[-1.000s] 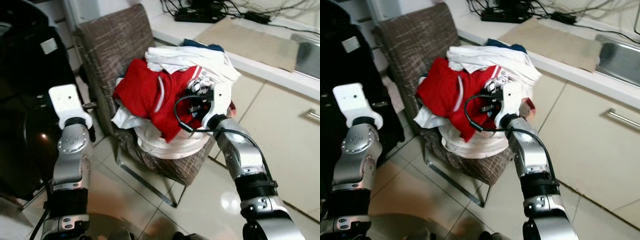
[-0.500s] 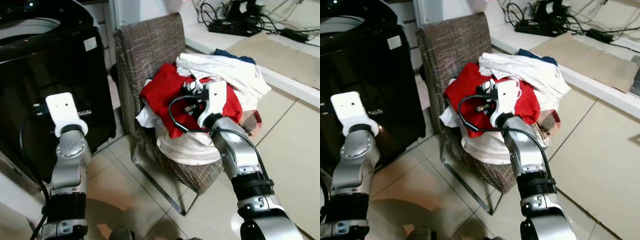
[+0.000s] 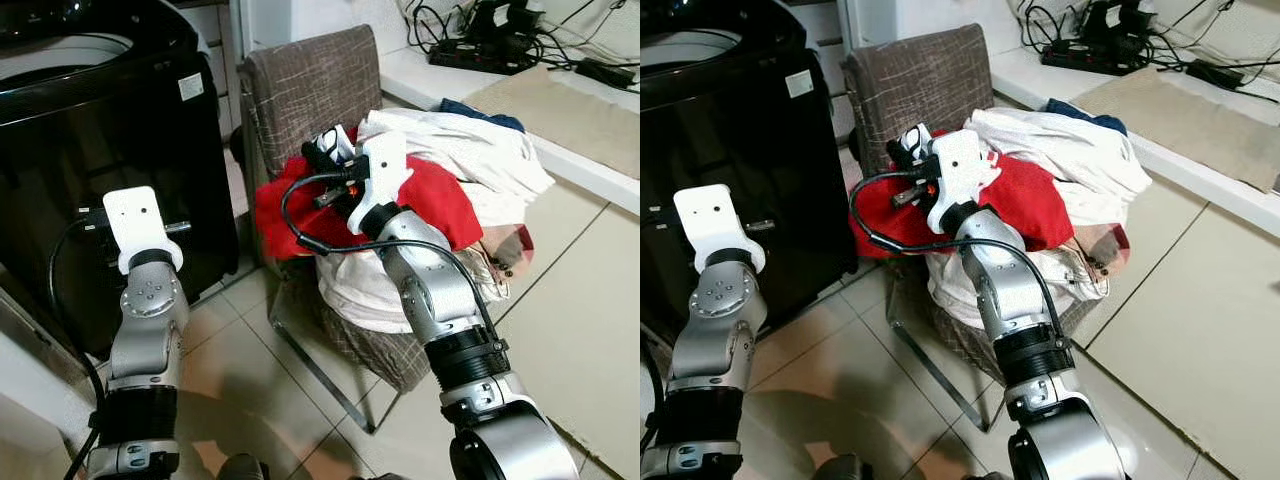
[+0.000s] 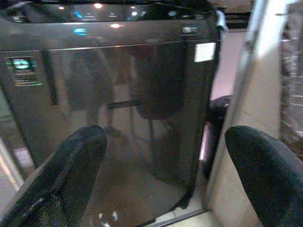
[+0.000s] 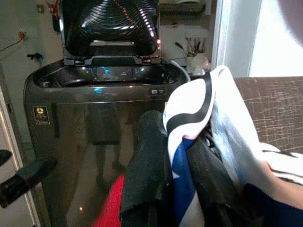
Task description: Clothes washing
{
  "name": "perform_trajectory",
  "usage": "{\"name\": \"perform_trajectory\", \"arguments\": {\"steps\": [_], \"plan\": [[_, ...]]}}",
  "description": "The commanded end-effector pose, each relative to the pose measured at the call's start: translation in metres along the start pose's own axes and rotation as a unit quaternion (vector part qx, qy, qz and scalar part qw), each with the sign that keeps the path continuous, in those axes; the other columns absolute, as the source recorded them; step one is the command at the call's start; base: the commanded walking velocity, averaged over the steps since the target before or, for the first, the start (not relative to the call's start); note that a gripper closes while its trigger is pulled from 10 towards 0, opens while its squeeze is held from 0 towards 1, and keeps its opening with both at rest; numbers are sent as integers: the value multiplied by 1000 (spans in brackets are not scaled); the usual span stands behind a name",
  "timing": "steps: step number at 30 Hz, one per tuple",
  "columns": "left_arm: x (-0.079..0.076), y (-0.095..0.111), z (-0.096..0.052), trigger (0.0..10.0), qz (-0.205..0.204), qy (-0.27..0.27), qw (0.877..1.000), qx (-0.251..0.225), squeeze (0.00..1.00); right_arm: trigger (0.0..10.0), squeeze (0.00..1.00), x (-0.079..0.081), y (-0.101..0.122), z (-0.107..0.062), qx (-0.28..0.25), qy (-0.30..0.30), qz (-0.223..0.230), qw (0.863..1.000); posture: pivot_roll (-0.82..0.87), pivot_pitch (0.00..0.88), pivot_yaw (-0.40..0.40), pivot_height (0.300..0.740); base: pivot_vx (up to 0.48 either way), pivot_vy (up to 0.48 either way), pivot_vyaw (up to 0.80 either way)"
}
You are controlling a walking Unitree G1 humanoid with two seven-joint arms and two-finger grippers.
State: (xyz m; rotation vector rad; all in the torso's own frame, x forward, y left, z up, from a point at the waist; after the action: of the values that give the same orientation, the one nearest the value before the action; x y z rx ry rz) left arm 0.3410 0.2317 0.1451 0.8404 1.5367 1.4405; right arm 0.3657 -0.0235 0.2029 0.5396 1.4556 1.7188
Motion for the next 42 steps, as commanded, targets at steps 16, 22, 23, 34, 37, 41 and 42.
{"name": "perform_trajectory", "arguments": {"steps": [16,22,23,34,37,41,42], "plan": [[13,1,-1,10000,3,35,999,-10,0,0,0,-6,-24,-13,34,-10,-18,999,-20,0,-53,740,0,112,468],[0,5,-4,10000,14,7,1000,-25,0,0,0,-22,-43,-24,71,-37,-21,997,-15,0,-49,740,0,0,459],[-1,6,-5,10000,17,5,999,-27,0,0,0,-22,-43,-24,72,-37,-23,996,-16,0,-48,740,0,0,456],[-8,8,-7,10000,35,-16,999,-35,0,0,0,9,-32,-15,25,25,-3,999,-9,0,-48,740,-22,38,440],[-19,10,-12,10000,62,-49,996,-50,0,0,0,-4,-41,-20,45,3,-5,999,-4,0,-49,740,0,-463,438],[-24,11,-14,10000,66,-57,995,-54,0,0,0,-12,-48,-24,59,-11,-12,998,-6,0,-43,740,0,-454,434],[-24,12,-13,10000,62,-52,995,-53,0,6510,0,-14,-51,-25,71,-19,-20,997,-7,0,-43,740,266,-296,494]]}}
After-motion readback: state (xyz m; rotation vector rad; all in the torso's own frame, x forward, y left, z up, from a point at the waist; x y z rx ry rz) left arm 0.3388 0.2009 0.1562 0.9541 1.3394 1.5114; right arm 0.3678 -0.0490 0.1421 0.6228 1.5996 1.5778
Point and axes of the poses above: a point about 5 cm out from each wrist's last joint towards the gripper, its own z axis pointing out of the wrist towards the gripper, its own y axis along the axis of the wrist's last joint, x = y × z, the point moved 3 cm from there along z, pointing out of the wrist towards the gripper, and after that the axes turned 11 degrees about -z, right-handed, at the moved point
